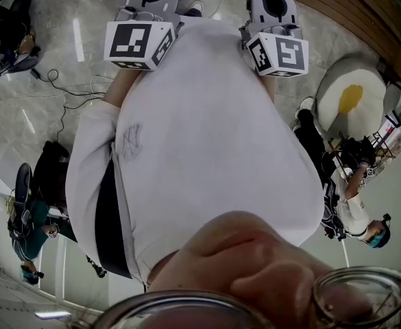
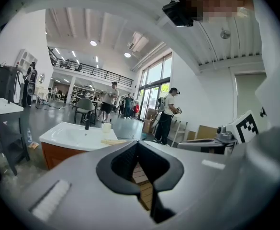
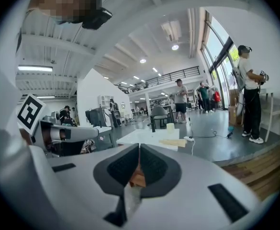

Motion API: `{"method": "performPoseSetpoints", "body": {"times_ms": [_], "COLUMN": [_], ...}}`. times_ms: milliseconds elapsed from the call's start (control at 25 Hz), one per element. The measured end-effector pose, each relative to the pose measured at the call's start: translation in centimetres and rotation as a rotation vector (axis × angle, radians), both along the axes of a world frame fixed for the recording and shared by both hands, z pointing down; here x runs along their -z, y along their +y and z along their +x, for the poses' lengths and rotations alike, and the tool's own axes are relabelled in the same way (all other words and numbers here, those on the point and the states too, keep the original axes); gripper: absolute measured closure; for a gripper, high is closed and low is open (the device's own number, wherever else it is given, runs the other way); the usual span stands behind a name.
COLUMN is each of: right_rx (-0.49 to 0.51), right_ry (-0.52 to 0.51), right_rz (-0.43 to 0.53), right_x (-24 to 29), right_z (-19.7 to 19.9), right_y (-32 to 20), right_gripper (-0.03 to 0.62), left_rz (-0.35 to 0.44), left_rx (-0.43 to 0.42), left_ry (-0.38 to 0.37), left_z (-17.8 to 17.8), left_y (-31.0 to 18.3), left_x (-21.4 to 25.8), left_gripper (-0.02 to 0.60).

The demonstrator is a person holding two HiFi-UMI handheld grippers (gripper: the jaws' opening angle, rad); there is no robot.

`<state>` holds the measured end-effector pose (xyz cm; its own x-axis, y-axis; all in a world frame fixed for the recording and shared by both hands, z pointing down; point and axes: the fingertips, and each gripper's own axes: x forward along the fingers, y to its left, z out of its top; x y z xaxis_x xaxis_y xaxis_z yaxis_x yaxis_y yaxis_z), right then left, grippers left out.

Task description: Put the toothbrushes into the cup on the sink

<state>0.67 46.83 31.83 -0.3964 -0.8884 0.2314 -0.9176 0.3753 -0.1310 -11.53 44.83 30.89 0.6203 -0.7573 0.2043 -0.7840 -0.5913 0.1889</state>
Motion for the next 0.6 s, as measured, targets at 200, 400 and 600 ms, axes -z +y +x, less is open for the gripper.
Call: {"method": "performPoseSetpoints", "body": {"times_ms": [200, 400, 600], "right_rx": [0.009, 0.001, -0.015], "right_ry": [0.002, -0.004, -0.014], "right_rz": [-0.018, -0.041, -0.059], "right_x": [-0.9, -2.1, -2.8], "right_z": [0.5, 0.7, 0.3], "right_y": [-0.1, -0.6, -2.3], "right_gripper": [0.582, 0.582, 0.582], "left_rz": [0.003, -0.005, -0.039], "left_rx": [-0.049, -0.082, -0.050], "left_ry": [-0.012, -0.032, -0.020], "left_z": [2.5, 3.1, 1.5], "left_y": [0.8, 0.7, -1.2], "left_x": [-0.8, -1.6, -2.5], "left_gripper": [0.577, 0.577, 0.577]}}
